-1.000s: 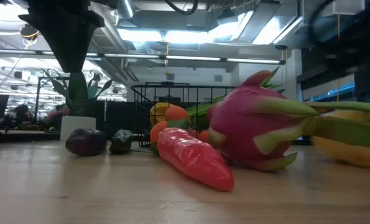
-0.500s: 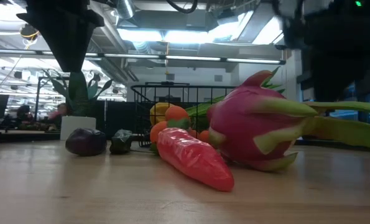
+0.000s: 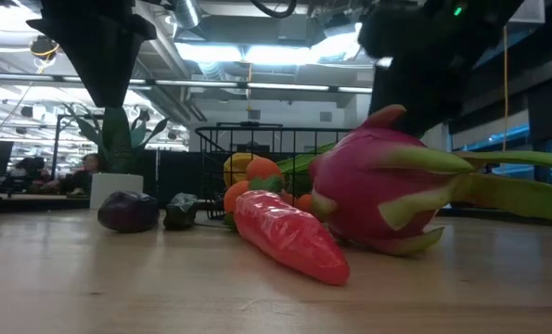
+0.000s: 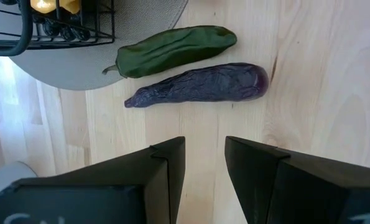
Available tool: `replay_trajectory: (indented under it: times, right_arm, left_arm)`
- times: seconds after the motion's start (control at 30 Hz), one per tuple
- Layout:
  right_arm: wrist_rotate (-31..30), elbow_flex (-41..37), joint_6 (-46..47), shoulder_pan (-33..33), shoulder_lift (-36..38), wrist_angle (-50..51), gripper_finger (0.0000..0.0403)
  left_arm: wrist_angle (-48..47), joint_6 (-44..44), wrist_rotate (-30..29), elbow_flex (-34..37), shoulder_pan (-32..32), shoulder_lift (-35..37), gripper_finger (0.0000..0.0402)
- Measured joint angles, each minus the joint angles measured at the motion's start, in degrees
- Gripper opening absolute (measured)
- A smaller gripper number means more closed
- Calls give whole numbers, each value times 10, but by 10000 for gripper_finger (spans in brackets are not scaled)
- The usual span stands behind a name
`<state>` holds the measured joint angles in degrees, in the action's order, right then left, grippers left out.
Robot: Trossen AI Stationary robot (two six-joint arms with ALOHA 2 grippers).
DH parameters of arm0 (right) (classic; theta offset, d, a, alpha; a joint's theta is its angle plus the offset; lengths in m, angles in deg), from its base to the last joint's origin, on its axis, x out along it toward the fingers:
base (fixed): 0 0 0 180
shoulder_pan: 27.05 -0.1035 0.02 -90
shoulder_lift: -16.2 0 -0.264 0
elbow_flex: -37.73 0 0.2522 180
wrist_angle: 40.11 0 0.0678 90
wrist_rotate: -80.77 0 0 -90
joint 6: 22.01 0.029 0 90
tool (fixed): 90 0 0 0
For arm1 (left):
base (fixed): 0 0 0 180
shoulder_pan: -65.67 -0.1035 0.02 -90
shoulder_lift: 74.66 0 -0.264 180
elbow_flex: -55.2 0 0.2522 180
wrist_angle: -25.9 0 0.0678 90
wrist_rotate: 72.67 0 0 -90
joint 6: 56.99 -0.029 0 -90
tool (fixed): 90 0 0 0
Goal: Build produce basket
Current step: Put the pear into the wire basket
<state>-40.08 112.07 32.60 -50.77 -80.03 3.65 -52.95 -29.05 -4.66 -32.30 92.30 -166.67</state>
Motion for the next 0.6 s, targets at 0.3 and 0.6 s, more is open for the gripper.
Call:
replay_trajectory:
  times: [0.3, 0.6]
  right_arm:
    - [66, 0, 31, 40, -50, 37, 119]
    - [159, 0, 121, 22, -52, 177, 119]
  left_arm:
    - [1, 0, 0, 0, 0, 0, 103]
    - [1, 0, -1, 0, 0, 0, 103]
